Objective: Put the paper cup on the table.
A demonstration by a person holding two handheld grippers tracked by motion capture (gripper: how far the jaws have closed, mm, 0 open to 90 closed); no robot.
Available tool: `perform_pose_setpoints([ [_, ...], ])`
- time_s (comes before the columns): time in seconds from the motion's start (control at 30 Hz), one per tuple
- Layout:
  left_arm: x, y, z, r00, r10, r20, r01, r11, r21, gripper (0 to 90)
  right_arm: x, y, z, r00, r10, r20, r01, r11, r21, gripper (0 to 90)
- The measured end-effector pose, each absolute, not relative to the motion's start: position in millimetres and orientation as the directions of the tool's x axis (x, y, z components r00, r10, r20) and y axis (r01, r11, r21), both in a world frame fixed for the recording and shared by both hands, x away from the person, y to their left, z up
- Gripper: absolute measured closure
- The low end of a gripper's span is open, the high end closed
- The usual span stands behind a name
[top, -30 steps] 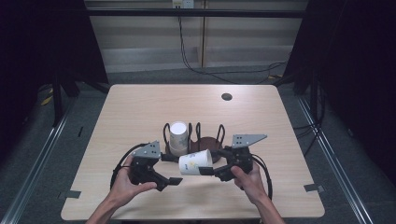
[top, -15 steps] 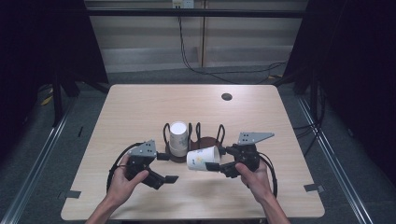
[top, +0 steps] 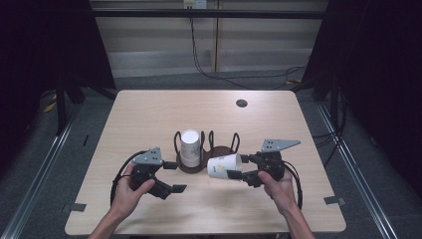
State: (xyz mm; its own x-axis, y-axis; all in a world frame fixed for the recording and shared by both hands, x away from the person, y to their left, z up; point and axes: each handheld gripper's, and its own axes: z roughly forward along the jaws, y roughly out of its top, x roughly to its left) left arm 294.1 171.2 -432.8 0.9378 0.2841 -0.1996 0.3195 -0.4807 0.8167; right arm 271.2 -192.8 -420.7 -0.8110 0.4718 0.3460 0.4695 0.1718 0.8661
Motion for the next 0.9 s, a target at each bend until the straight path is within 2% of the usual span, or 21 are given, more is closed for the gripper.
perform_pose_setpoints([
  [0.2, 291.8, 171.2, -437.2, 0.929, 0.315, -0.195, 0.333, -0.48, 0.812, 16.1, 267.2, -201.9, -422.2, -0.792, 0.497, 0.354, 0.49, 0.173, 0.854, 29.5],
  [0.63, 285.2, 172.7, -445.4, 0.939, 0.296, -0.174, 0.313, -0.53, 0.788, 16.2, 263.2, -230.9, -425.7, -0.748, 0.579, 0.325, 0.529, 0.223, 0.819, 29.3],
  [0.9, 281.8, 183.9, -452.7, 0.923, 0.351, -0.16, 0.33, -0.505, 0.797, 16.2, 270.4, -245.4, -422.3, -0.716, 0.628, 0.306, 0.553, 0.242, 0.797, 29.2],
])
